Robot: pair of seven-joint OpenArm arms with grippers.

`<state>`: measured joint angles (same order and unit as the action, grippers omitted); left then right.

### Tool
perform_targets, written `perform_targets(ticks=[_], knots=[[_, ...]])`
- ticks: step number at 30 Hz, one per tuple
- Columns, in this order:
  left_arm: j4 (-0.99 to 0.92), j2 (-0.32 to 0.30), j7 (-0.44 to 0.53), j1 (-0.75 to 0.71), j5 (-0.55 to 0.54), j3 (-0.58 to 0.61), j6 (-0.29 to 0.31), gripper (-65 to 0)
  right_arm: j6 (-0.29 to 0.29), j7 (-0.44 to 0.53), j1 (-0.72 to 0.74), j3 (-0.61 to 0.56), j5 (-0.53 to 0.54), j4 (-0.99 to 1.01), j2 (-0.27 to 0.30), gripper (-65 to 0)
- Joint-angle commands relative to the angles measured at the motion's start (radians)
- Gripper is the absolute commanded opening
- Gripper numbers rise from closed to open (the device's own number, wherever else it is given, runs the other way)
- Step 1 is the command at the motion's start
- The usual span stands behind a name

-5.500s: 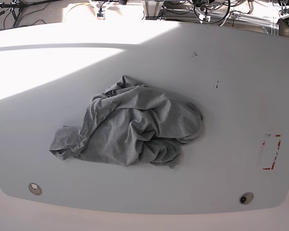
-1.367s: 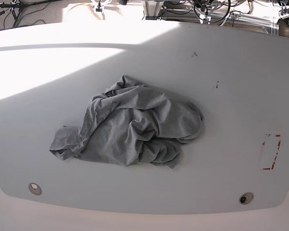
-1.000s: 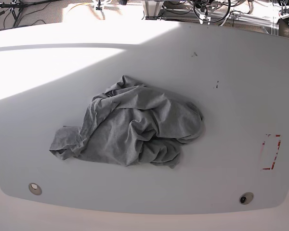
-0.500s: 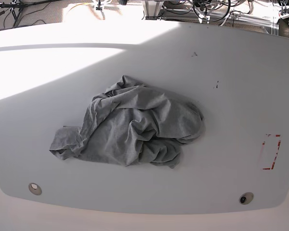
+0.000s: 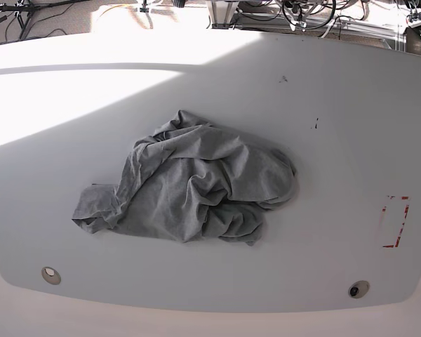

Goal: Fold the T-shirt properly

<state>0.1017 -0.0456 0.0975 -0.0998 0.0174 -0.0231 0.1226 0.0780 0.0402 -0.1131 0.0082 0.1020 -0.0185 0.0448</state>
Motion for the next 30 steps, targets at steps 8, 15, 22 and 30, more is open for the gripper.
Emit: perform_targets(ticks=[8,15,22,30], knots=[[-0.004,-0.002,0.011,0.009,0.0,0.003,0.004,-62.4,-0.004,-0.008,-0.007,-0.002,0.003,0.008,0.0,-56.3],[0.0,-0.001,0.008,0.008,0.0,0.004,0.005,-62.5,-0.002,-0.005,-0.012,0.0,0.006,0.005,0.001,-56.3],[0.003,0.001,0.008,0.005,0.0,0.005,0.003,-62.6,-0.003,-0.004,-0.015,-0.001,0.006,0.001,0.001,-56.4],[0.003,-0.001,0.01,0.011,0.004,0.006,0.005,-62.6,-0.001,-0.002,-0.021,-0.002,0.003,0.001,0.004,-56.3]])
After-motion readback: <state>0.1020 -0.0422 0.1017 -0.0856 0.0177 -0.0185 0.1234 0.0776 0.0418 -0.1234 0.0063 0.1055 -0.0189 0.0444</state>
